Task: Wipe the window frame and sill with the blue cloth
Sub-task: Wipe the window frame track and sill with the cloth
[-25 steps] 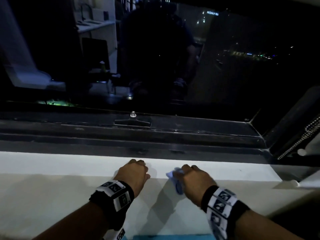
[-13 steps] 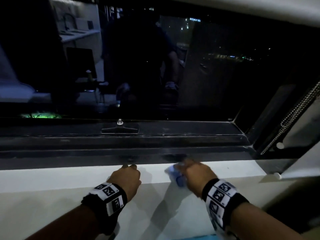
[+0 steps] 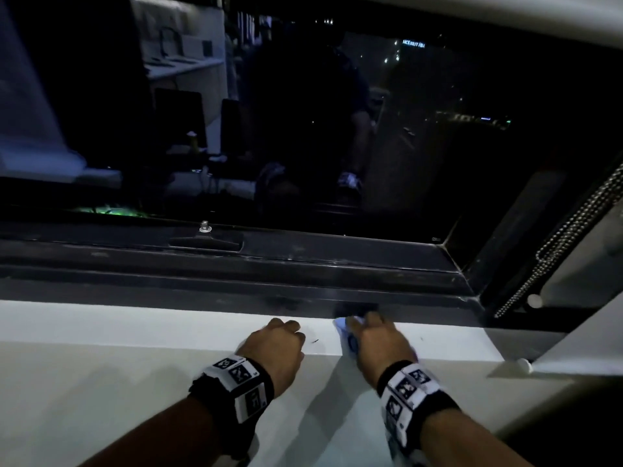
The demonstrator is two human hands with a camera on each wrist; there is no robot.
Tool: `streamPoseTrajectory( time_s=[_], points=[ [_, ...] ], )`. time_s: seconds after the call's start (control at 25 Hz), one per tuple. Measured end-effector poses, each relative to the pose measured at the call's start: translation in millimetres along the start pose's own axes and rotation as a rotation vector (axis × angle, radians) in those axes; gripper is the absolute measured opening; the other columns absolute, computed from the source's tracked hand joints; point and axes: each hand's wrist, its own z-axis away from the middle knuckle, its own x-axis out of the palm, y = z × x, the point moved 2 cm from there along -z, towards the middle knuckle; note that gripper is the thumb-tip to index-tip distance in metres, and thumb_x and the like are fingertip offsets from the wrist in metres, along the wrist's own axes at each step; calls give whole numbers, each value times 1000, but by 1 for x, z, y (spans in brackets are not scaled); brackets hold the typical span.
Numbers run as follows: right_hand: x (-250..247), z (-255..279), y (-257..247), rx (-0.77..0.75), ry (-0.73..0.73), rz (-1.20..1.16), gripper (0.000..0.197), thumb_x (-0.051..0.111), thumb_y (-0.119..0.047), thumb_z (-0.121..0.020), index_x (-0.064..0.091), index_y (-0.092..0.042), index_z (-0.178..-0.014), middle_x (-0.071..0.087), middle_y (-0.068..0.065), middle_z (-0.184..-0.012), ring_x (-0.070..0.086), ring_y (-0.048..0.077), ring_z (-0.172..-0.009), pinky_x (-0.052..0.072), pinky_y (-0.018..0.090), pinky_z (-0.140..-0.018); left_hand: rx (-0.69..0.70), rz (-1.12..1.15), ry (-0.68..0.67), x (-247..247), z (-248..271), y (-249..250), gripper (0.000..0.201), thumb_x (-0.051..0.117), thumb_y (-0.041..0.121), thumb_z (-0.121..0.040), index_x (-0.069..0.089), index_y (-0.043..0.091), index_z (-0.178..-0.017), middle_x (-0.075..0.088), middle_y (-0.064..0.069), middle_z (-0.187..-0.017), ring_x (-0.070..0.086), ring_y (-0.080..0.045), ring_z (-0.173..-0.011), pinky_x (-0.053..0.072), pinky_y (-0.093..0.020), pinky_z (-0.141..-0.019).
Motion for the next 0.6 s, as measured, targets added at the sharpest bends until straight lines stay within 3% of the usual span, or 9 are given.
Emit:
streamPoseTrajectory(
  time_s=[0.08,0.16,0.28,0.4,0.48,0.6],
  points=[
    [6,17,-5,-86,-44,47,47,43,-18,-89,39,-35,-133,41,7,-132,41,30,-119,41,36,-95,-26,-12,-14,8,-5,6,26,43,20,-92,55,16,-114,47,0,-125,42,-25,-116,46,-41,-86],
    [1,31,-3,-235,-82,10,39,47,-26,-83,50,-34,-122,48,3,-124,47,27,-113,44,33,-90,-54,-13,-29,15,-9,6,27,44,14,-89,56,17,-113,49,1,-124,44,-25,-115,47,-40,-84],
    [-13,10,15,-190,-90,-146,36,44,-44,-71,57,-32,-102,58,-5,-102,57,24,-100,46,27,-78,-77,-12,-47,19,-13,3,28,42,13,-88,56,18,-111,49,1,-123,45,-25,-113,47,-40,-82],
    [-5,-10,6,-45,30,-45,35,45,-37,-86,52,-36,-120,51,6,-117,52,33,-110,48,40,-88,-96,13,-34,22,-16,3,32,40,14,-85,56,20,-112,51,0,-123,46,-26,-113,47,-40,-85],
    [10,0,-13,-84,59,62,35,37,-32,-91,53,-32,-121,50,12,-116,53,39,-106,49,47,-83,-80,29,-26,22,-17,2,37,40,14,-85,55,22,-117,50,0,-127,45,-26,-117,46,-40,-89],
    [6,13,-11,-226,-111,32,42,27,-49,-85,48,-38,-119,48,5,-125,47,31,-113,43,38,-91,-17,34,-41,19,-15,-2,42,39,12,-86,51,23,-125,46,0,-134,40,-25,-122,44,-39,-96]
  ],
)
